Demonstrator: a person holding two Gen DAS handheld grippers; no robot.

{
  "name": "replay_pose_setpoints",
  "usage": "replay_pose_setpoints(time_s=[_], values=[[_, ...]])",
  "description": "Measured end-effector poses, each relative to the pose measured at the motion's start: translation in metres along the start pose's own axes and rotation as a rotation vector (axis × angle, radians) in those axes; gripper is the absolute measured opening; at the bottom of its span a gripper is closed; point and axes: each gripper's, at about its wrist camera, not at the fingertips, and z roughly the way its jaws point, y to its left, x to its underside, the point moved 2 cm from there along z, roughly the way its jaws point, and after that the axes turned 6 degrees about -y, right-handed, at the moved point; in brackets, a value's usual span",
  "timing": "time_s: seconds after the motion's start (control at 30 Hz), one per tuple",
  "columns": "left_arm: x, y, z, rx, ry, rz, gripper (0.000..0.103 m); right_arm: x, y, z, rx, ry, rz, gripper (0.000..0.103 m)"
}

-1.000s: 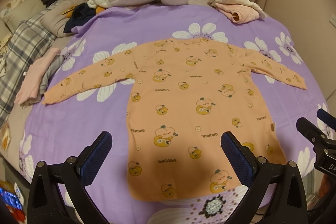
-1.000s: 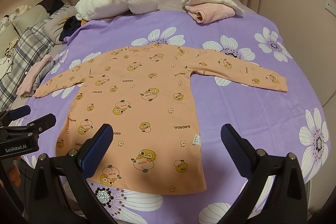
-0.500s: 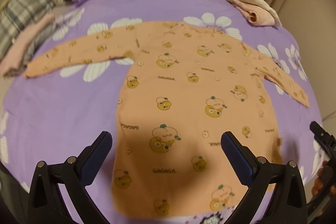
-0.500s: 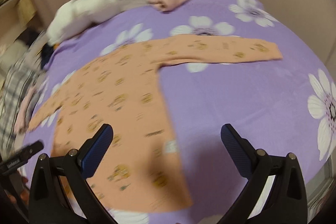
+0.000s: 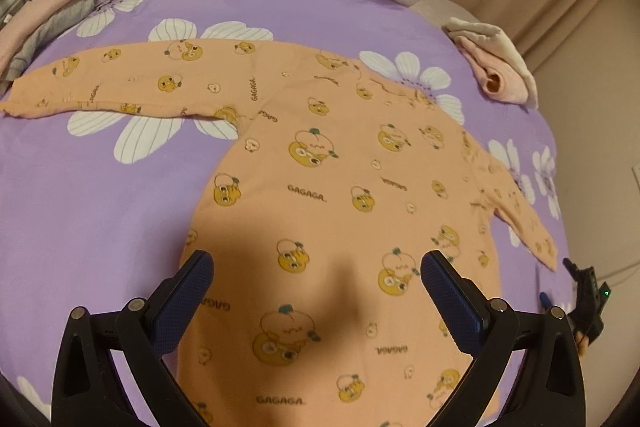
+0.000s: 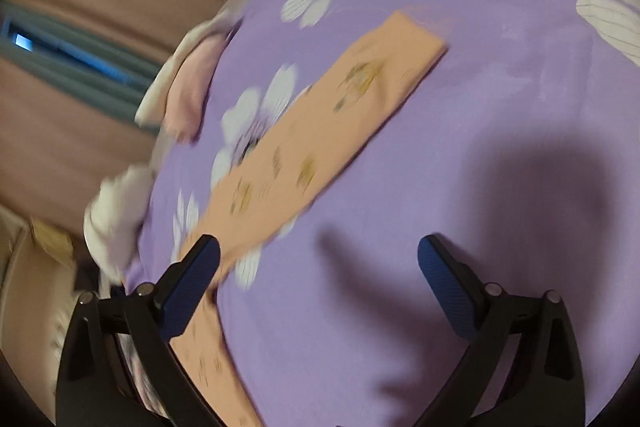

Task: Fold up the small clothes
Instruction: 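Grasp the orange shirt's sleeve cuff with the right gripper and lift it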

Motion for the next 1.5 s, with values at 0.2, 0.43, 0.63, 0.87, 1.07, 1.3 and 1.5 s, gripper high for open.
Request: replay_pose_setpoints(time_s=[0.2, 0.43, 0.63, 0.87, 1.07, 1.3, 1.5], values=[[-0.003, -0.006, 0.013, -0.021, 0.024, 0.018, 0.102, -0.037, -0.004, 0.024, -0.031, -0.081, 0.087, 0.083], [-0.001, -0.015, 0.025, -0.026, 0.066, 0.037, 0.102, -0.063, -0.016, 0.038, -0.055, -0.154, 0.161, 0.062], [-0.001, -0.022, 0.024, -0.036, 0.063, 0.08, 0.102, -0.072, -0.04, 0.035, -0.049, -0.18, 0.219, 0.028], [-0.001, -0.021, 0.022, -0.048, 0.066, 0.088, 0.102, -0.074, -0.045, 0.034, -0.026, -0.16, 0.237, 0.009], [0.001, -0.017, 0.015, -0.041, 0.057, 0.078, 0.102, -0.078, -0.013, 0.017, -0.054, -0.163, 0.126, 0.008], [0.007, -0.006, 0.005, -0.025, 0.061, 0.047, 0.102, -0.07, 0.065, 0.0, -0.11, -0.14, -0.094, 0.008], [0.011, 0.015, -0.001, -0.067, 0.082, 0.016, 0.102, -0.042, 0.152, -0.004, -0.234, -0.084, -0.261, 0.008]])
